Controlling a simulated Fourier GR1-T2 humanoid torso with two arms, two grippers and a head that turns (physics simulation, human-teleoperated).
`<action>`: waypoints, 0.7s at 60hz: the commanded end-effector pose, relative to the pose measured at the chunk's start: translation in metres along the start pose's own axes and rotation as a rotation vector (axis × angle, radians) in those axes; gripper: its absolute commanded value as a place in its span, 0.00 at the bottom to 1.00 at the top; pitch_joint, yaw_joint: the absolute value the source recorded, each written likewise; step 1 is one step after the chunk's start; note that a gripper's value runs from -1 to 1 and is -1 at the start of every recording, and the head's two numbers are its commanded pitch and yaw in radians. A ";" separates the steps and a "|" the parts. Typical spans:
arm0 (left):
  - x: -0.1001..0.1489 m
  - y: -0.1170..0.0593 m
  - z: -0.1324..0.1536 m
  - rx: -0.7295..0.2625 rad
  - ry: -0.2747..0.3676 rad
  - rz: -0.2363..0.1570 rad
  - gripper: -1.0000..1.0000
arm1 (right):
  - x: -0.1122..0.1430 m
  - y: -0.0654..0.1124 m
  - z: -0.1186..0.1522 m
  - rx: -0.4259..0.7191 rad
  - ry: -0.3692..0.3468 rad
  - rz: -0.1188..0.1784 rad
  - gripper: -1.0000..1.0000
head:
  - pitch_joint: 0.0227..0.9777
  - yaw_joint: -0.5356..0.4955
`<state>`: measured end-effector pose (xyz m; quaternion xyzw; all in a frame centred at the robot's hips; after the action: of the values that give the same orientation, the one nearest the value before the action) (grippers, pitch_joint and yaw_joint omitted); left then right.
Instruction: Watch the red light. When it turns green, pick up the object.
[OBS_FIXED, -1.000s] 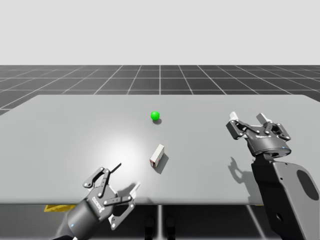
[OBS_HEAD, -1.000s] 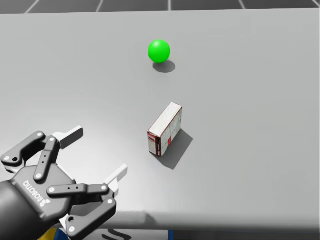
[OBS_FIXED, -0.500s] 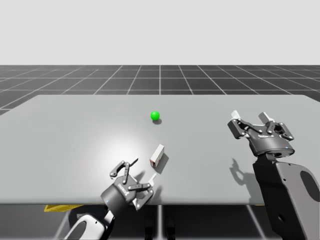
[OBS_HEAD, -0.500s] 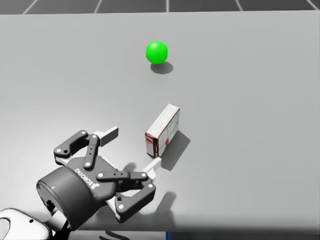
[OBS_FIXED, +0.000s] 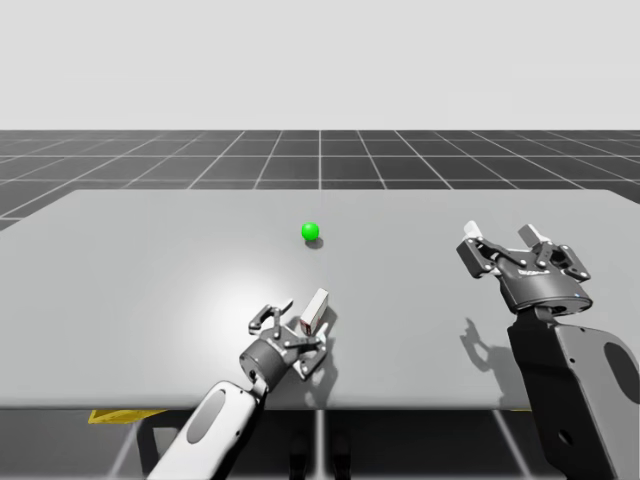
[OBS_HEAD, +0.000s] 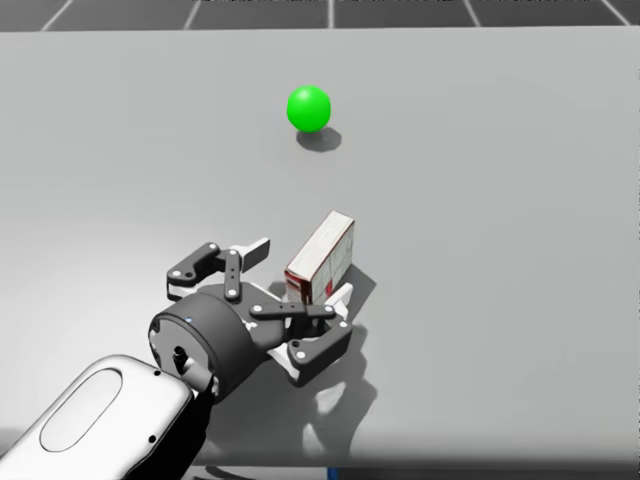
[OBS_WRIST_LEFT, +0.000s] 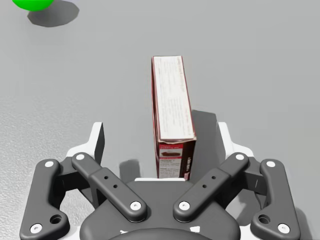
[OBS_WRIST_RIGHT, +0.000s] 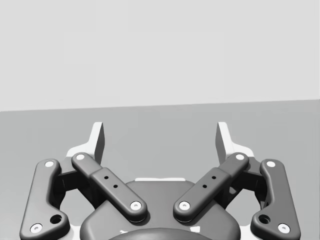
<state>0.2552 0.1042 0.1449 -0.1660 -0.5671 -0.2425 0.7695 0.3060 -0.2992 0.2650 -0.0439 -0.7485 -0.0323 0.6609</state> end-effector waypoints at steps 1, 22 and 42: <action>-0.006 0.000 -0.011 0.011 0.023 -0.003 0.00 | -0.001 0.001 0.000 0.006 0.008 0.005 0.00 | 0.85 0.53; -0.020 -0.005 -0.011 -0.023 0.057 -0.048 1.00 | -0.002 0.002 0.000 0.009 0.014 0.003 0.00 | 0.81 0.52; -0.022 -0.008 -0.011 -0.041 0.063 -0.055 1.00 | -0.002 0.002 -0.001 0.010 0.013 0.009 0.00 | 0.58 0.52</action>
<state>0.2617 0.0955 0.1343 -0.1421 -0.5689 -0.2514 0.7701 0.3071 -0.2975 0.2632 -0.0430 -0.7440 -0.0269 0.6663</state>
